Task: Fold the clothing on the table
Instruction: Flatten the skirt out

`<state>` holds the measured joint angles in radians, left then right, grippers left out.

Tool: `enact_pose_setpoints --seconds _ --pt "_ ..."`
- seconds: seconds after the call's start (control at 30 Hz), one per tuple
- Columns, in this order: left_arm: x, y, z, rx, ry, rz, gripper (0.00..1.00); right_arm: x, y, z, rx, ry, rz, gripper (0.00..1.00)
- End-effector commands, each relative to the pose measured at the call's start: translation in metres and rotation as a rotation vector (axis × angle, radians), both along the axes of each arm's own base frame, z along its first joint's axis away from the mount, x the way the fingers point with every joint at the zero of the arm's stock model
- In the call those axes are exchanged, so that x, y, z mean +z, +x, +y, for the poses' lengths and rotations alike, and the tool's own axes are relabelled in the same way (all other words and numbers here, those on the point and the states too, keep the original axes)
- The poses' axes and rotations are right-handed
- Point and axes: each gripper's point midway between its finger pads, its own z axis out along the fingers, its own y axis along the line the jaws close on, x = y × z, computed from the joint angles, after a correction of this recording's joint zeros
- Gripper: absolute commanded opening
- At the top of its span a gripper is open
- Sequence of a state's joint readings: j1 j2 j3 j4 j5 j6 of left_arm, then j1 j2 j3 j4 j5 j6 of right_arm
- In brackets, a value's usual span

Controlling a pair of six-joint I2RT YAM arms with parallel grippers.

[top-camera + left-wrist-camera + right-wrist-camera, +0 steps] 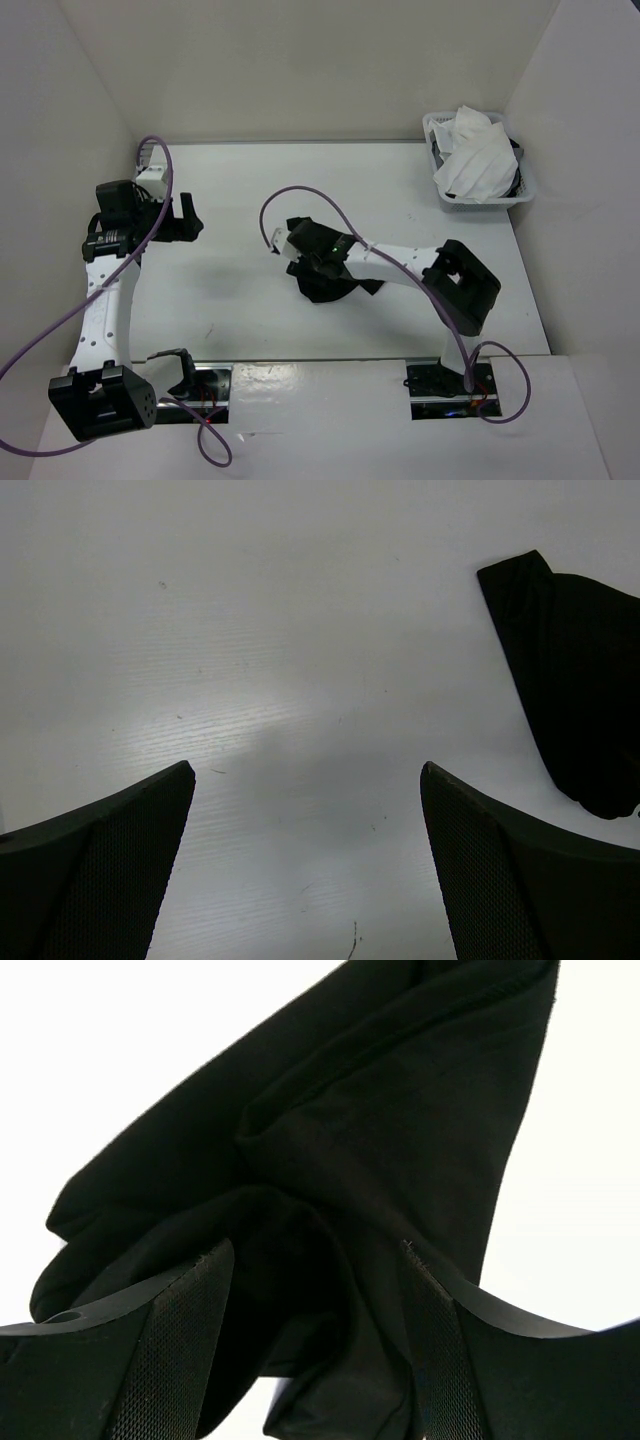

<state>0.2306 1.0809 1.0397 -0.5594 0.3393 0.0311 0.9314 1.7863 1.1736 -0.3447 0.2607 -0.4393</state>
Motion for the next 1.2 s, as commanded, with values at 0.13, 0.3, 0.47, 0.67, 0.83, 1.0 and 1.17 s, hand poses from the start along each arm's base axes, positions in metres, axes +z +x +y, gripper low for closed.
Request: enact_pose_setpoints --seconds 0.13,0.3,0.47,0.67,0.83,1.0,1.17 --pt "0.005 0.001 -0.001 -0.029 0.011 -0.032 0.99 0.034 0.020 0.035 0.013 0.124 -0.043 0.71" --pt "0.008 0.000 -0.001 -0.029 0.013 -0.041 0.99 0.028 0.022 0.037 0.013 0.115 -0.037 0.71" --pt "0.008 0.000 -0.001 -0.029 0.013 -0.041 0.99 0.019 0.020 0.040 0.025 0.106 -0.010 0.70" --pt "0.005 0.001 -0.001 -0.029 0.011 -0.032 0.99 0.008 0.015 0.043 0.038 0.087 0.015 0.70" --pt "0.005 0.001 -0.003 -0.037 0.006 -0.033 0.99 0.004 0.011 0.047 0.053 0.083 0.027 0.70" --pt "0.005 0.001 -0.003 -0.037 0.006 -0.033 0.99 -0.005 0.009 0.047 0.057 0.072 0.045 0.58" --pt "0.005 0.001 -0.003 -0.037 0.006 -0.033 0.99 -0.015 0.007 0.045 0.056 0.050 0.062 0.44"
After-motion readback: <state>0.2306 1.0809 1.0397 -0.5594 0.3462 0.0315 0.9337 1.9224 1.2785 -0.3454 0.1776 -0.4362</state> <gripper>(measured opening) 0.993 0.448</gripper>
